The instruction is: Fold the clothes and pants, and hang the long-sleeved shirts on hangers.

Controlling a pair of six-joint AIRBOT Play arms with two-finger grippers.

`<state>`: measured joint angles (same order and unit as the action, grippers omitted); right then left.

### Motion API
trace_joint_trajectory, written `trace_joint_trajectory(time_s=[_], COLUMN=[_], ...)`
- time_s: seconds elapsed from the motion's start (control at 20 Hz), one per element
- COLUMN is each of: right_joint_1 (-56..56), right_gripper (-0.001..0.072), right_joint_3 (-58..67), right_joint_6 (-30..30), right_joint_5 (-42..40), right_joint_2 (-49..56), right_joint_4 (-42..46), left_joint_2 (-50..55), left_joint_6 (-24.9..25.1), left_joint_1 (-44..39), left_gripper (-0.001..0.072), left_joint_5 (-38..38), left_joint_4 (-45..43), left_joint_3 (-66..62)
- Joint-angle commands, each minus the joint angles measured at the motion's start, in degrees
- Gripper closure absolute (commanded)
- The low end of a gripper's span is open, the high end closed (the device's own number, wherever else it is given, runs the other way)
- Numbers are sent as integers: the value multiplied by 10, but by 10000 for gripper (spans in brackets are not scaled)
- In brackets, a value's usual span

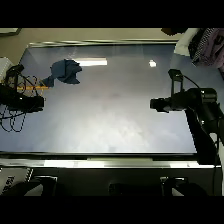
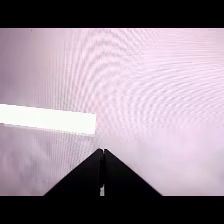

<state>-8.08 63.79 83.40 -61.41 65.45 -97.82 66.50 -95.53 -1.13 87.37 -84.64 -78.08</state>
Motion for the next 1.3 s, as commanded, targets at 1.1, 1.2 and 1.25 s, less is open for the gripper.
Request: trace_joint_trajectory(time_s=[1.1, 1.2, 1.25], right_joint_1=[0, 0, 0], right_gripper=[684, 684, 684], right_joint_3=[1, 1, 1], right_joint_6=[0, 0, 0], right_joint_5=[0, 0, 0], right_joint_2=[0, 0, 0], right_joint_4=[0, 0, 0], left_joint_2=[29, 86, 128], left_joint_6=[-62, -96, -107], left_joint_1=[0, 0, 0], left_gripper=[-13, -13, -13], left_joint_5=[-187, -297, -334], left_joint_4=[-6, -22, -37], left_joint_3=[-8, -35, -57])
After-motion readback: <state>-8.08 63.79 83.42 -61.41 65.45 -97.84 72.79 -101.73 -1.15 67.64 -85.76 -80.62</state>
